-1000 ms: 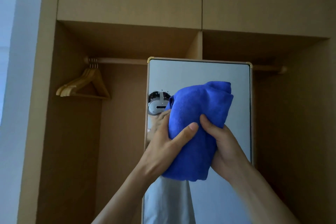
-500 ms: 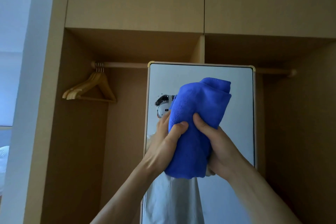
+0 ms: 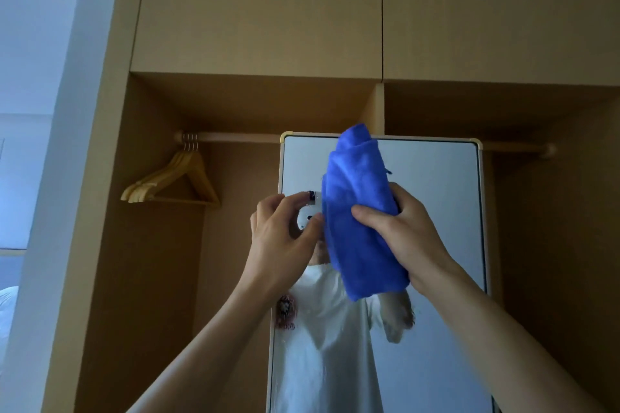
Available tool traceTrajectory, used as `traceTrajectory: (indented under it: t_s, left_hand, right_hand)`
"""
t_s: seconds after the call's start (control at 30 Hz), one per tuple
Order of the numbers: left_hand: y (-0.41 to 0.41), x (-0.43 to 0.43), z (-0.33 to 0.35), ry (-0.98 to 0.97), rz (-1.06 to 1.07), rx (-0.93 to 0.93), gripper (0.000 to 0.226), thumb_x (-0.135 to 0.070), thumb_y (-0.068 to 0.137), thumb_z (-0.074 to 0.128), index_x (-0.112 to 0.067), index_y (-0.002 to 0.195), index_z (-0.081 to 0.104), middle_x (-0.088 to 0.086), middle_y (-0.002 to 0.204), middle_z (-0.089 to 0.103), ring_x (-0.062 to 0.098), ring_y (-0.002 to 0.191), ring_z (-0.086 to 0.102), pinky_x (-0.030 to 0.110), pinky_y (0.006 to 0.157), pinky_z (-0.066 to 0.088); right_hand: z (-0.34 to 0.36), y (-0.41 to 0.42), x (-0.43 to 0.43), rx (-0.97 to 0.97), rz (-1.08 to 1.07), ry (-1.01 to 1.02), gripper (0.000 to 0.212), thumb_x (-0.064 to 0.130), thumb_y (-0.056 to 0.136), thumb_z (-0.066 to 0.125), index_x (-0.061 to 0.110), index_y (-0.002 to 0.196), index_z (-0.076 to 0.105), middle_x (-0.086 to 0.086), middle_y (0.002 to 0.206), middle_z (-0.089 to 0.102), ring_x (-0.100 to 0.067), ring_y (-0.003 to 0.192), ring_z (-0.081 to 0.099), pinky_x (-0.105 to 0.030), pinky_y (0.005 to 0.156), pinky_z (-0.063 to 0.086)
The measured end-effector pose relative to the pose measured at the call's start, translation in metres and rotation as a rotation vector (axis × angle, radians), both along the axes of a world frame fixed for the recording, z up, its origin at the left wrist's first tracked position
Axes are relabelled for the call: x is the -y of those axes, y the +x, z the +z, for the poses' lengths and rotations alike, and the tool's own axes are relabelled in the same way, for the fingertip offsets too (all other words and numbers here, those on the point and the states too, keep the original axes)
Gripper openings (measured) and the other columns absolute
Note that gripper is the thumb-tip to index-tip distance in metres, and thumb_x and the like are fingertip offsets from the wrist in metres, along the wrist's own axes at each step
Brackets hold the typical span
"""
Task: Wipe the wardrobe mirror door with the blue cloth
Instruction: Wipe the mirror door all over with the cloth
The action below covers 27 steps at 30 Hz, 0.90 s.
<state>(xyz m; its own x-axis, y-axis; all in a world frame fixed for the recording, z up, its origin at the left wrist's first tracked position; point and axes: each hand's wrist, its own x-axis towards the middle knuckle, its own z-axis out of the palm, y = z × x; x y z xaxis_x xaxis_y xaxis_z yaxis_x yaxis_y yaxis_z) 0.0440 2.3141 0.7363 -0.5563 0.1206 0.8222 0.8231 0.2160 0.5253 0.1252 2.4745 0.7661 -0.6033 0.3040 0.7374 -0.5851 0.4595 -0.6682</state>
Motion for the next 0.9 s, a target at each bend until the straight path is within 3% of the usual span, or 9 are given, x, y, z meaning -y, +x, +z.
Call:
traceTrajectory:
  t_s: [0.07, 0.17, 0.27, 0.33, 0.4, 0.47, 0.6, 0.73, 0.9]
  left_hand:
    - [-0.006, 0.001, 0.007, 0.01, 0.029, 0.016, 0.049, -0.038, 0.098, 0.062, -0.035, 0.145, 0.048, -0.013, 0.136, 0.037, 0.014, 0.132, 0.04, 0.036, 0.112, 0.039]
    - [-0.014, 0.001, 0.017, 0.052, -0.023, 0.06, 0.065, -0.034, 0.099, 0.062, -0.035, 0.155, 0.03, -0.016, 0.14, 0.042, 0.013, 0.133, 0.046, 0.036, 0.111, 0.041]
    - [-0.023, 0.002, 0.026, 0.055, -0.03, 0.11, 0.069, -0.038, 0.1, 0.057, -0.038, 0.157, 0.02, -0.005, 0.145, 0.054, 0.021, 0.128, 0.055, 0.049, 0.108, 0.046]
    - [-0.028, 0.004, 0.03, 0.06, -0.039, 0.153, 0.069, -0.042, 0.098, 0.055, -0.043, 0.156, 0.018, -0.002, 0.138, 0.061, 0.022, 0.118, 0.063, 0.051, 0.103, 0.051]
    - [-0.032, 0.006, 0.033, 0.073, -0.088, 0.198, 0.069, -0.049, 0.09, 0.054, -0.052, 0.151, 0.021, -0.002, 0.126, 0.068, 0.022, 0.109, 0.069, 0.053, 0.098, 0.055]
    - [-0.039, 0.007, 0.035, 0.108, -0.153, 0.236, 0.067, -0.056, 0.083, 0.055, -0.058, 0.144, 0.027, -0.001, 0.119, 0.072, 0.024, 0.109, 0.071, 0.056, 0.098, 0.055]
    - [-0.052, 0.006, 0.04, 0.118, -0.206, 0.235, 0.072, -0.074, 0.076, 0.051, -0.056, 0.144, 0.033, 0.005, 0.128, 0.068, 0.033, 0.121, 0.065, 0.061, 0.104, 0.05]
    - [-0.05, 0.005, 0.046, 0.129, -0.217, 0.177, 0.075, -0.082, 0.079, 0.042, -0.048, 0.145, 0.037, 0.006, 0.114, 0.071, 0.03, 0.107, 0.068, 0.062, 0.097, 0.053]
    - [-0.046, 0.006, 0.052, 0.13, -0.183, 0.19, 0.065, -0.073, 0.091, 0.037, -0.045, 0.149, 0.035, 0.014, 0.133, 0.064, 0.037, 0.125, 0.06, 0.061, 0.103, 0.05]
  right_hand:
    - [0.013, -0.004, 0.001, -0.073, -0.129, 0.111, 0.021, 0.019, 0.087, 0.071, 0.03, 0.102, 0.062, 0.009, 0.088, 0.071, -0.011, 0.079, 0.069, -0.036, 0.074, 0.055]
    - [0.031, -0.011, 0.001, -0.163, -0.342, 0.293, 0.044, 0.024, 0.086, 0.072, 0.033, 0.12, 0.047, 0.012, 0.089, 0.065, -0.011, 0.078, 0.065, -0.033, 0.066, 0.052]
    - [0.046, -0.021, -0.001, -0.285, -0.557, 0.531, 0.066, 0.026, 0.087, 0.074, 0.029, 0.138, 0.032, 0.004, 0.089, 0.064, -0.019, 0.071, 0.062, -0.038, 0.055, 0.05]
    - [0.055, -0.026, -0.003, -0.319, -0.665, 0.655, 0.08, 0.026, 0.087, 0.074, 0.029, 0.149, 0.025, 0.001, 0.102, 0.064, -0.02, 0.081, 0.061, -0.035, 0.058, 0.049]
    - [0.064, -0.03, -0.002, -0.324, -0.803, 0.812, 0.085, 0.021, 0.087, 0.071, 0.03, 0.155, 0.023, -0.001, 0.119, 0.063, -0.023, 0.095, 0.056, -0.035, 0.071, 0.047]
    - [0.069, -0.033, 0.001, -0.325, -0.948, 0.954, 0.087, 0.016, 0.083, 0.067, 0.033, 0.157, 0.025, -0.005, 0.132, 0.058, -0.027, 0.102, 0.052, -0.039, 0.083, 0.046]
    - [0.075, -0.048, 0.013, -0.316, -1.051, 1.099, 0.082, 0.015, 0.077, 0.068, 0.033, 0.151, 0.038, -0.015, 0.146, 0.047, -0.036, 0.107, 0.054, -0.048, 0.096, 0.044]
    - [0.073, -0.061, 0.018, -0.301, -1.115, 1.156, 0.068, 0.026, 0.073, 0.076, 0.024, 0.135, 0.049, -0.022, 0.142, 0.046, -0.041, 0.108, 0.056, -0.051, 0.096, 0.045]
    - [0.079, -0.068, 0.02, -0.36, -1.168, 1.153, 0.052, 0.051, 0.083, 0.07, 0.014, 0.115, 0.052, -0.017, 0.118, 0.058, -0.034, 0.09, 0.06, -0.046, 0.078, 0.051]
